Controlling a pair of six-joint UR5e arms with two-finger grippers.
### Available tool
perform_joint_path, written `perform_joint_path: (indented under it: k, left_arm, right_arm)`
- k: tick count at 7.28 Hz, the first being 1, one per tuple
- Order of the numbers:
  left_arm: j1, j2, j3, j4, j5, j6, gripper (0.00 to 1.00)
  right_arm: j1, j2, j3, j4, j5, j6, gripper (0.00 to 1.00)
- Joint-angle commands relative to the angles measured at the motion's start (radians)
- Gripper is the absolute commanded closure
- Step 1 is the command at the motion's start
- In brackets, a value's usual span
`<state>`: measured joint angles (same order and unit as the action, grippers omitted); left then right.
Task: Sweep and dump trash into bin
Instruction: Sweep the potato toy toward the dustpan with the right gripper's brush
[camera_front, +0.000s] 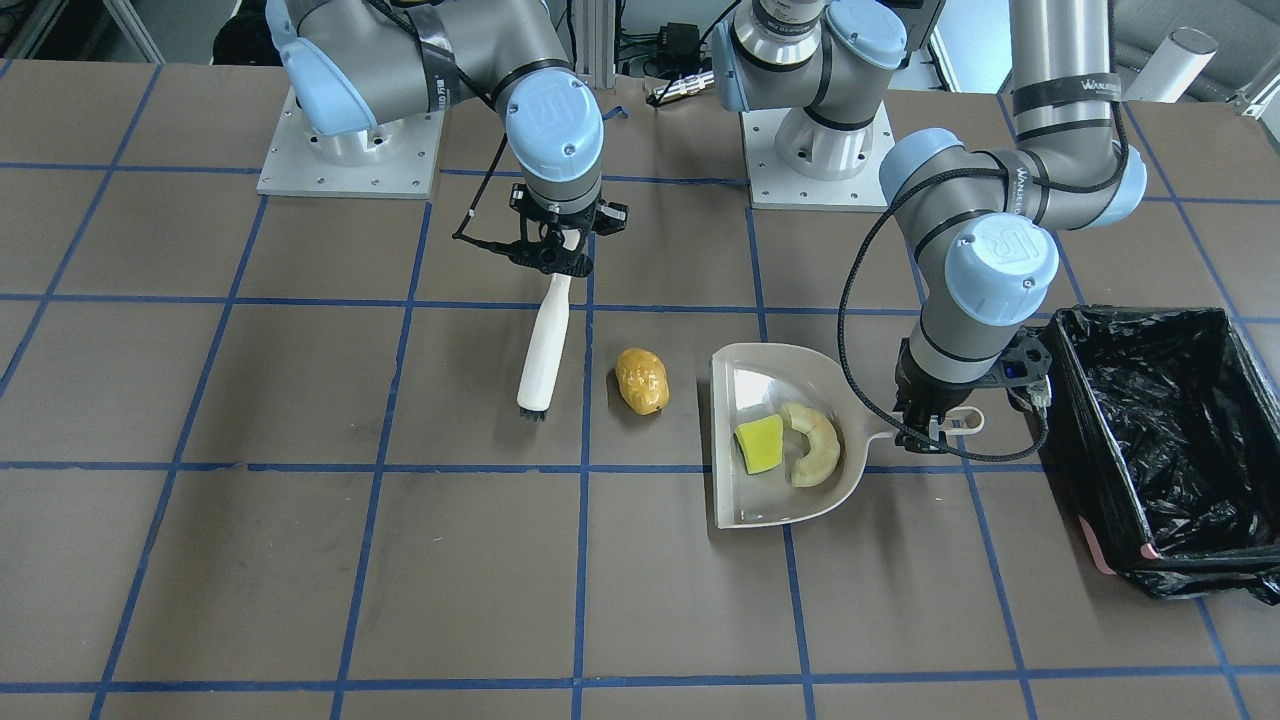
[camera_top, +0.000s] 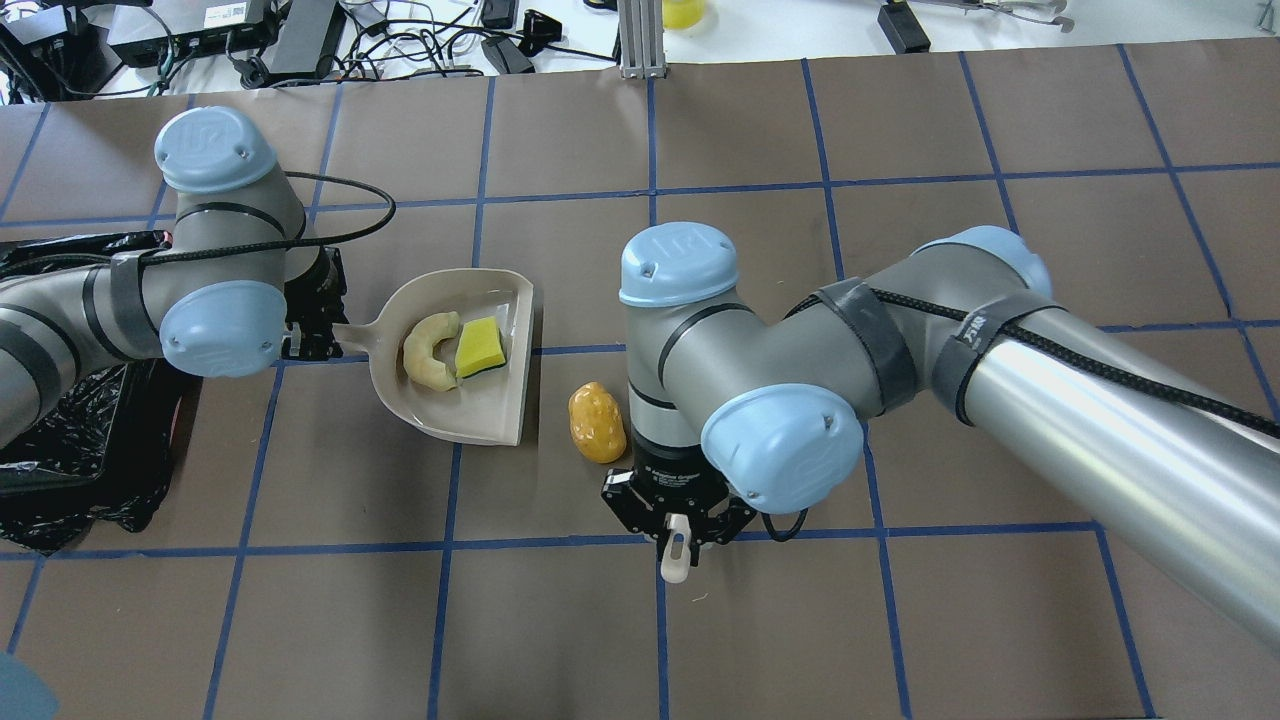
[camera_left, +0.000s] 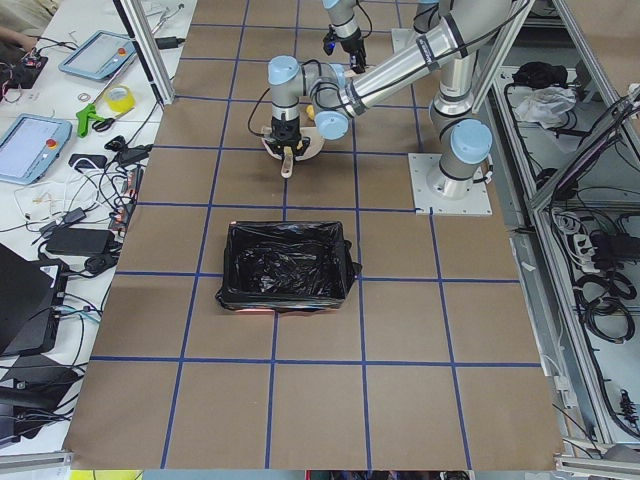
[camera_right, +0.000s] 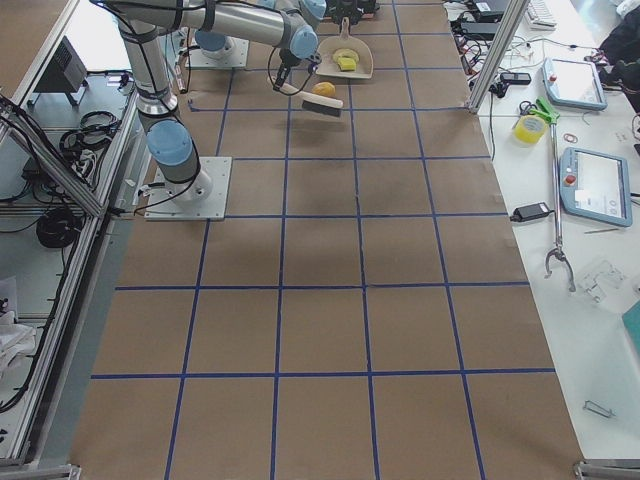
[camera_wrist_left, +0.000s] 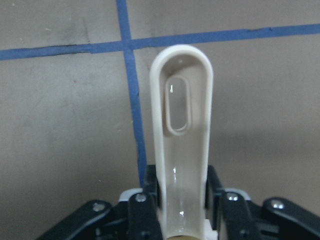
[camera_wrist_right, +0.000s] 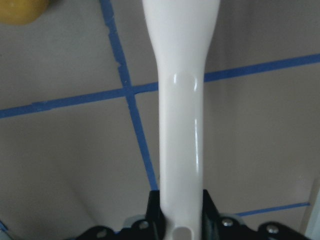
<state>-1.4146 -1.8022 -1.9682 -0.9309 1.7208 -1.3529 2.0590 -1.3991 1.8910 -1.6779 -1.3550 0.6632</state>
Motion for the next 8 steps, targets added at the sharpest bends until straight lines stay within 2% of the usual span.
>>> perform_joint_path:
  k: [1,5,8]
  left_arm:
    - [0.000,0.029,-0.056,0.004,0.000,-0.008,1.00]
    - [-0.001,0.004,-0.041,0.012,0.060,-0.061,1.00]
    - [-0.013,0.000,-0.043,0.061,0.059,-0.066,1.00]
  right_arm:
    - [0.049,0.051,0.003,-0.075,0.025,0.173,1.00]
    - [0.139,0.182,-0.036,-0.245,0.019,0.280,1.00]
    - [0.176,0.312,-0.201,-0.247,0.022,0.296,1.00]
